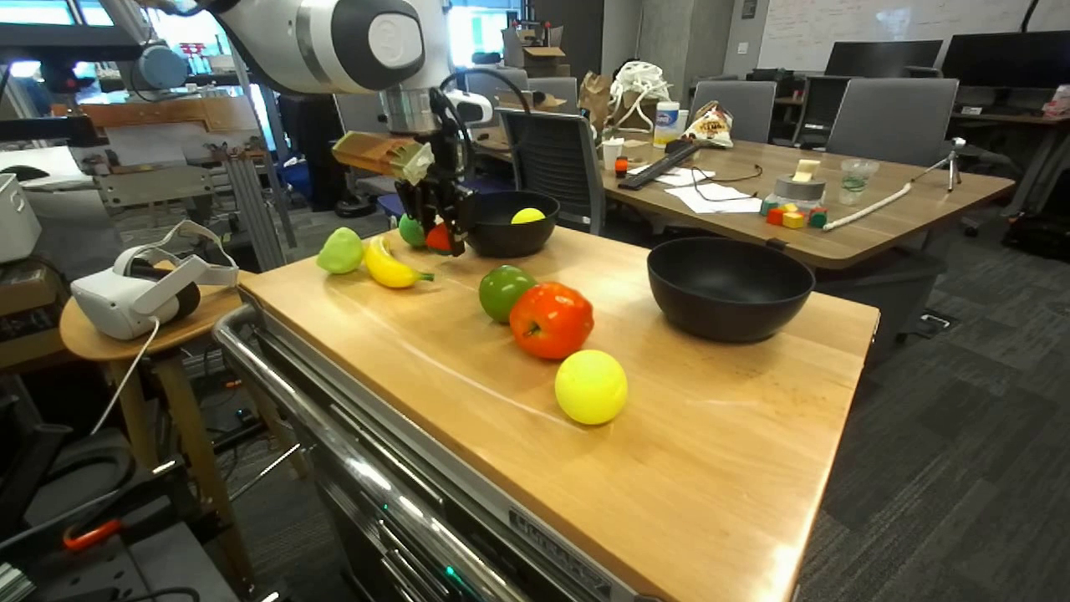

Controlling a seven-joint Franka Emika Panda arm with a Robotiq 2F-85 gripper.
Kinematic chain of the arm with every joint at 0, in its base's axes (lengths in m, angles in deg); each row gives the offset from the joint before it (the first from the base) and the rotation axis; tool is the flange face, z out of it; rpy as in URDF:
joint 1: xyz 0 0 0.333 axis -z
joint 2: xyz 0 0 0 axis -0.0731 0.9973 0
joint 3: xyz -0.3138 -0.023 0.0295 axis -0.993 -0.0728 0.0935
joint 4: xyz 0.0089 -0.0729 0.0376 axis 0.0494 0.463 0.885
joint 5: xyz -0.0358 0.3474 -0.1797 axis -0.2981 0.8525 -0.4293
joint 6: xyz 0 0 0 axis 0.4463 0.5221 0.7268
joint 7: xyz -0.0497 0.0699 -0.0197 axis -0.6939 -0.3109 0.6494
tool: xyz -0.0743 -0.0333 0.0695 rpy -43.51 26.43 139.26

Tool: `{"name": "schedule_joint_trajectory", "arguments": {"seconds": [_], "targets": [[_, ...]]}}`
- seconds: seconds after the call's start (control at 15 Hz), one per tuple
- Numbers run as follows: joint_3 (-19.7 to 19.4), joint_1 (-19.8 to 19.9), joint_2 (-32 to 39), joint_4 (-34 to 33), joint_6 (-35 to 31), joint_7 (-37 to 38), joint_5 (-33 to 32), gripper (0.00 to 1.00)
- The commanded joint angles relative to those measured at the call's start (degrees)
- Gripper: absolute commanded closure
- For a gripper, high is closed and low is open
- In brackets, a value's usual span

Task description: Pick up the plush vegetable and fruit toy, then put them in the two bowls

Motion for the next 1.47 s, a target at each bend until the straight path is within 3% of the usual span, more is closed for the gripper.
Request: {"name": "schedule_joint_trajectory", "arguments": {"seconds": [0.0, 0.2, 0.4, 0.6, 0.67, 0.73, 0.8, 1.07, 1.4], "targets": [[-1.29, -4.32, -7.65, 0.14, 2.61, 4.03, -10.8, 0.75], [-0.61, -5.28, -6.77, -4.49, 2.04, 5.05, -20.83, 0.75], [-2.44, -4.4, -0.3, -8.57, -7.45, 7.04, -31.24, 0.75], [-5.42, -4.09, 6.95, -12.79, -12.96, 8.89, -33.05, 0.75], [-5.96, -4.04, 8.97, -14.02, -13.82, 7.94, -31.62, 0.75], [-5.32, -3.3, 10.48, -14.88, -14.09, 5.27, -27.76, 0.25], [-4.82, -2.8, 11.74, -15.65, -14.01, 3.65, -24.84, 0.24], [-1.95, -1.69, 10.5, -16.72, -10.95, -4.1, -14.05, 0.0], [1.61, -2.23, 3.99, -16.61, 0.94, -10.83, -6.31, 0.0]]}}
